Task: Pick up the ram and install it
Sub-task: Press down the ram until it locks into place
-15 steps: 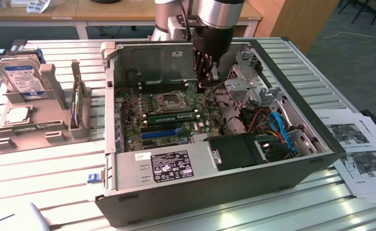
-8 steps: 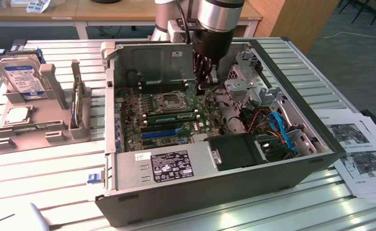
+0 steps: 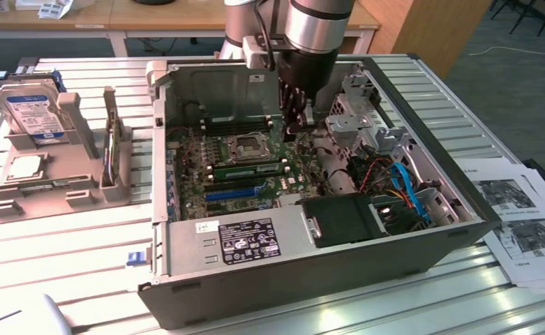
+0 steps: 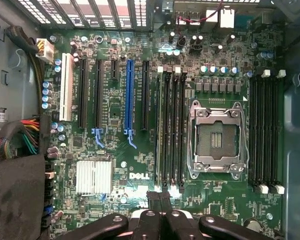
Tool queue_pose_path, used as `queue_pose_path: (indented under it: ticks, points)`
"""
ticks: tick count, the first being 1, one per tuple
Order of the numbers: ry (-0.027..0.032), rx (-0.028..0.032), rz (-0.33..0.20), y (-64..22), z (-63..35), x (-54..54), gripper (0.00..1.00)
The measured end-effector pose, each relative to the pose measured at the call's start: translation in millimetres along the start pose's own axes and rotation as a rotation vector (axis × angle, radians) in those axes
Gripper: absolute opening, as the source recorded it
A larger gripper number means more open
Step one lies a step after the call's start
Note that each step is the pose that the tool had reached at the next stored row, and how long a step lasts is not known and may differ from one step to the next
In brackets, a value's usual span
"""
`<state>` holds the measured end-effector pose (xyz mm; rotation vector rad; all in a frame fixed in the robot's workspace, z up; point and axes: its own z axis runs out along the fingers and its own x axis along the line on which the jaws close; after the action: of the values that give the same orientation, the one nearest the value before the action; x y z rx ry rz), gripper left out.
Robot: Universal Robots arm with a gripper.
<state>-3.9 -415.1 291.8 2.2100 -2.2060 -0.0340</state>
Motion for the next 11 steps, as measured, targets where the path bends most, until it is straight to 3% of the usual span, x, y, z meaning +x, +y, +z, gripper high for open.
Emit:
queue_pose_path:
  ticks: [11]
  points:
    - [-0.0001, 0.0000, 0.000, -0.1, 3.5, 0.0, 0.10]
